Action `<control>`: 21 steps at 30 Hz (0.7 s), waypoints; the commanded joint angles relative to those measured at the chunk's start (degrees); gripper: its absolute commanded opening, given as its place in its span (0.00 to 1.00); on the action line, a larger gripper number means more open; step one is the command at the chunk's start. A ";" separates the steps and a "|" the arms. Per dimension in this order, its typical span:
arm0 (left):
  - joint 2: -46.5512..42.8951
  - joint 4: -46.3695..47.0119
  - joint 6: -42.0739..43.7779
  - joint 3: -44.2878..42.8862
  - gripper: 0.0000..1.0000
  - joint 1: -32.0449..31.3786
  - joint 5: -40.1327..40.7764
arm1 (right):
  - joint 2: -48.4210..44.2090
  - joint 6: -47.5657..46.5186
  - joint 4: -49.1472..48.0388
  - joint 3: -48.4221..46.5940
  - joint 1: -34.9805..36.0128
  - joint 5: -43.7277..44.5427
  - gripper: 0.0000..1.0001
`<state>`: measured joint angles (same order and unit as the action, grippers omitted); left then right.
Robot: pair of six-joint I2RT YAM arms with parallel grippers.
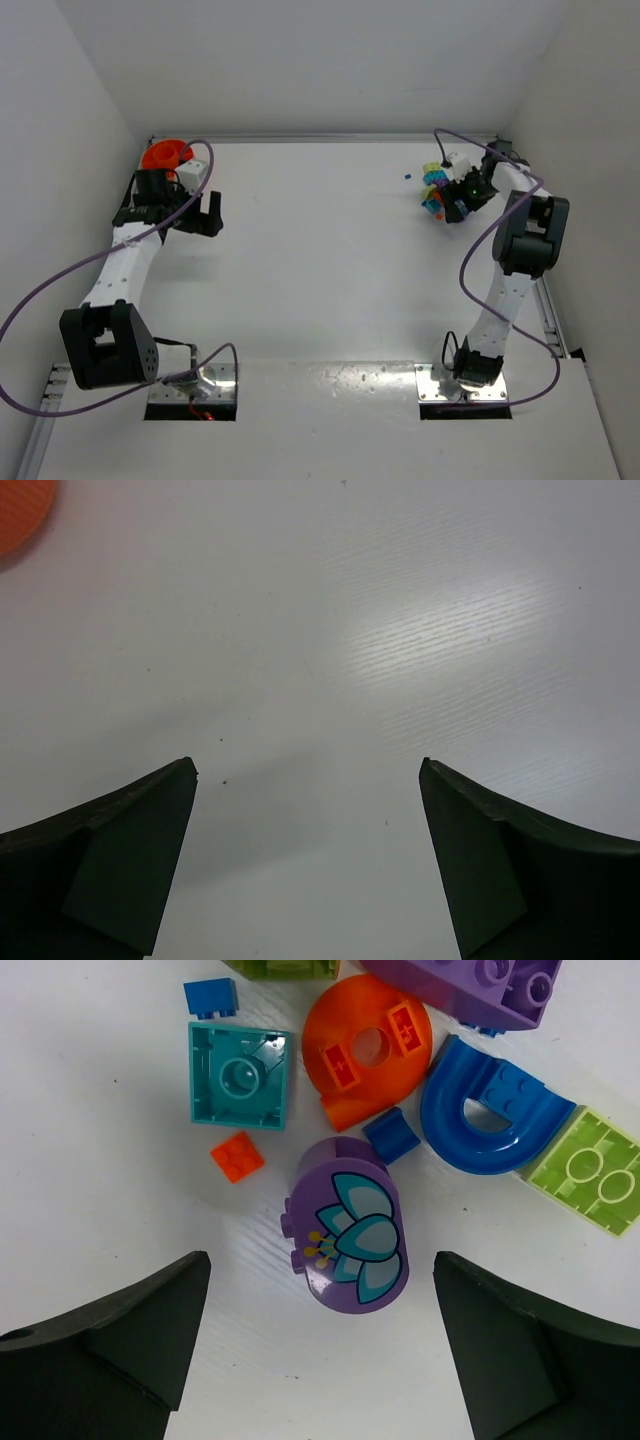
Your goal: Sort the legos into containers by color
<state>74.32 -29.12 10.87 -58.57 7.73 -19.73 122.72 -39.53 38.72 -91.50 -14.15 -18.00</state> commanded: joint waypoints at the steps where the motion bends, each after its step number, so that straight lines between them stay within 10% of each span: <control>1: 0.47 0.56 -0.06 -2.17 1.00 -0.70 -0.49 | -2.32 -2.40 -1.29 -1.64 -0.17 0.07 0.93; 10: 1.09 0.56 -0.59 -2.69 1.00 -1.22 0.13 | 4.10 -3.45 2.50 -8.95 -0.17 -0.46 0.70; 21: 2.14 1.09 -1.12 -2.69 1.00 -1.22 0.13 | 5.43 -5.12 6.46 -8.87 -0.17 -0.99 0.65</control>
<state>76.34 -29.10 10.17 -58.78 7.07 -19.49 127.57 -43.11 43.90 -99.13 -14.15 -17.58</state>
